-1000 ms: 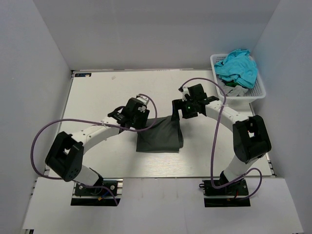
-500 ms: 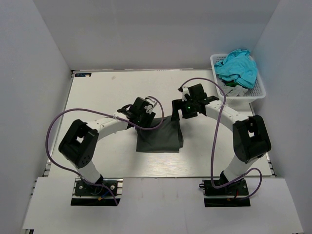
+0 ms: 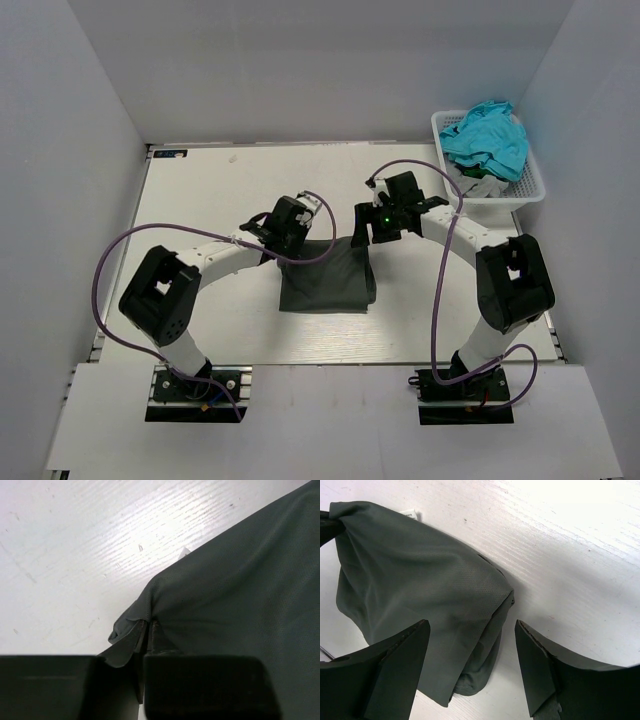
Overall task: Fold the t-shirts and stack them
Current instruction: Smooth out wrinkles on the folded tshirt
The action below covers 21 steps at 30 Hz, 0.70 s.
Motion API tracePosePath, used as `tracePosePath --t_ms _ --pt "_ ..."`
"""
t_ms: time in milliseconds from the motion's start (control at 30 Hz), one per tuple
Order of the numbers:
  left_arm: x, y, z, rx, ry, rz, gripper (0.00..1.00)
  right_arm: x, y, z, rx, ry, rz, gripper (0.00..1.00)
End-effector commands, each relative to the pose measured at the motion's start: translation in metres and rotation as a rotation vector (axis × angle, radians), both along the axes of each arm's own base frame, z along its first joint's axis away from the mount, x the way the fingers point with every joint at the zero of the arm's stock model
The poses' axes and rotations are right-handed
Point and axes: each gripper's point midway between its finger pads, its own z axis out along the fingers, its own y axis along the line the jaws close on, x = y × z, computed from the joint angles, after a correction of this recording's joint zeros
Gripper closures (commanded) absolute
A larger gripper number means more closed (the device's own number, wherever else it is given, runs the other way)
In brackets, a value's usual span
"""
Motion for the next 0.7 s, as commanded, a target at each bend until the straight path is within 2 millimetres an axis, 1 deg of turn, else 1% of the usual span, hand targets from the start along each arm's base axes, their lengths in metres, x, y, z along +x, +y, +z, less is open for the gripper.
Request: tracePosePath --t_ms 0,33,67,100,167,200,267,300,333,367,400,433,467,500,533,567,600,633,667 --pt "0.019 -0.004 0.018 -0.048 -0.072 0.034 0.88 0.013 0.009 0.013 0.044 -0.032 0.003 0.26" --pt "0.023 -0.005 0.023 -0.053 -0.091 0.042 0.88 0.016 0.009 0.012 0.047 -0.035 0.0 0.26" --pt "0.024 -0.003 0.02 -0.04 -0.09 0.051 0.88 0.016 0.01 0.011 0.046 -0.031 0.003 0.27" --pt "0.026 -0.004 0.019 -0.039 -0.089 0.051 0.95 0.018 0.012 0.011 0.048 -0.032 0.002 0.27" --pt "0.029 -0.004 0.017 -0.038 -0.088 0.066 1.0 0.02 0.012 0.007 0.04 -0.025 -0.002 0.31" --pt "0.029 -0.004 0.017 -0.038 -0.088 0.066 1.0 0.022 0.012 0.006 0.035 -0.026 -0.011 0.31" --pt "0.028 -0.004 0.007 -0.028 -0.065 0.073 1.0 0.025 0.011 0.002 0.028 -0.027 -0.019 0.35" --pt "0.028 -0.004 0.006 -0.034 -0.063 0.08 1.0 0.028 0.011 0.002 0.028 -0.024 -0.023 0.37" --pt "0.028 -0.004 0.006 -0.035 -0.063 0.081 1.0 0.026 0.012 -0.002 0.024 -0.007 -0.021 0.41" --pt "0.027 0.0 -0.001 -0.016 -0.059 0.092 1.0 0.026 0.011 -0.005 0.021 -0.001 -0.024 0.51" --pt "0.026 0.002 -0.003 -0.02 -0.06 0.108 1.0 0.024 0.012 -0.007 0.025 0.01 -0.022 0.58" --pt "0.027 0.003 -0.003 -0.021 -0.062 0.122 1.0 0.027 0.014 -0.008 0.031 0.002 -0.024 0.68" --pt "0.029 0.009 -0.004 0.0 -0.079 0.146 1.0 0.026 0.012 -0.011 0.03 0.008 -0.03 0.87" --pt "0.03 0.012 -0.003 0.002 -0.087 0.178 1.0 0.026 0.012 -0.012 0.035 0.009 -0.031 0.95" --pt "0.032 0.018 -0.007 0.024 -0.093 0.208 1.0 0.027 0.012 -0.013 0.039 0.01 -0.04 1.0" --pt "0.035 0.024 -0.006 0.027 -0.101 0.244 1.0 0.027 0.012 -0.014 0.037 0.013 -0.054 1.0" --pt "0.039 0.025 -0.007 0.033 -0.107 0.265 1.0 0.031 0.008 -0.016 0.023 0.006 -0.075 1.0" --pt "0.038 0.031 -0.016 0.06 -0.095 0.289 1.0 0.033 0.006 -0.019 0.018 0.011 -0.087 1.0" --pt "0.04 0.029 -0.018 0.063 -0.093 0.289 1.0 0.035 0.005 -0.022 0.017 0.02 -0.099 1.0"
